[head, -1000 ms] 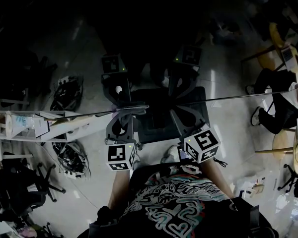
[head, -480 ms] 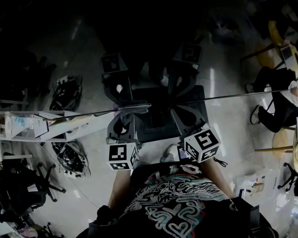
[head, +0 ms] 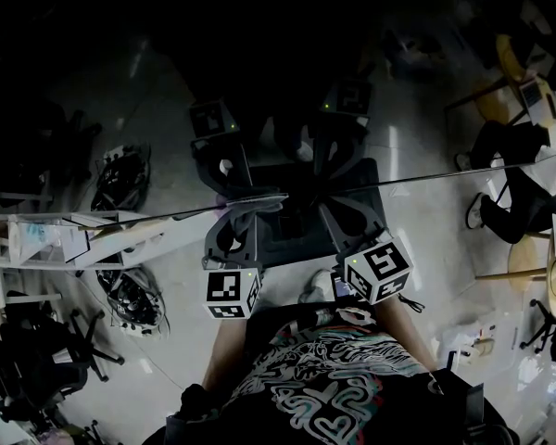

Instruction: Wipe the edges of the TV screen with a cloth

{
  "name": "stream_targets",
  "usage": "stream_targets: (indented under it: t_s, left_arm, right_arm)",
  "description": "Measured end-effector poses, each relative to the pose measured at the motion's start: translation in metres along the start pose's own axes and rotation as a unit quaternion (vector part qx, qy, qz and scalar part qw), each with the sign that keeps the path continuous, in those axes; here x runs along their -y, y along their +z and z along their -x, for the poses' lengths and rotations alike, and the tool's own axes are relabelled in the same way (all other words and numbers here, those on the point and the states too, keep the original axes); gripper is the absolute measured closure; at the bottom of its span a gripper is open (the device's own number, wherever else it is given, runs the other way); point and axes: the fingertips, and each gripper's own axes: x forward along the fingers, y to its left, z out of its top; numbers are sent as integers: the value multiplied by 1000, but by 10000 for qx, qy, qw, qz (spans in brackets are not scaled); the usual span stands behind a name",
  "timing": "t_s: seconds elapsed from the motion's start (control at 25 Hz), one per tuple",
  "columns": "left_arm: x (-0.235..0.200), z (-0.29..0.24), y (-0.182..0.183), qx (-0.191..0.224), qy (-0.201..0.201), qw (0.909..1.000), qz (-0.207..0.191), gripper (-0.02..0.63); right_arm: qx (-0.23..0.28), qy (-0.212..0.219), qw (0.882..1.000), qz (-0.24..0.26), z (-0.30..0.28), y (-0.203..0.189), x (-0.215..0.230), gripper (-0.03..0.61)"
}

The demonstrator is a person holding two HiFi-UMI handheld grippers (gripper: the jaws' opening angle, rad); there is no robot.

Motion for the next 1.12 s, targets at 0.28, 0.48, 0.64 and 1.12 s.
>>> stream_targets:
  t_s: [0.28,0.48,0.64,1.12]
  left_arm:
    - [8,-3,2,16,-90,10000,-4,537]
    - [9,-3,3,21,-126,9999,-8,538]
    - [9,-4,2,22,-152,9999,-8,537]
    - [15,-7,3,16,-208,9998,13,538]
  right_arm:
    - [12,-19,10000,11,2,1,3,543]
    - [11,-43,10000,19,1,3,3,543]
    - [22,-48,10000,18,0,3,2,543]
    - [23,-88,10000,-7,0,2,6,543]
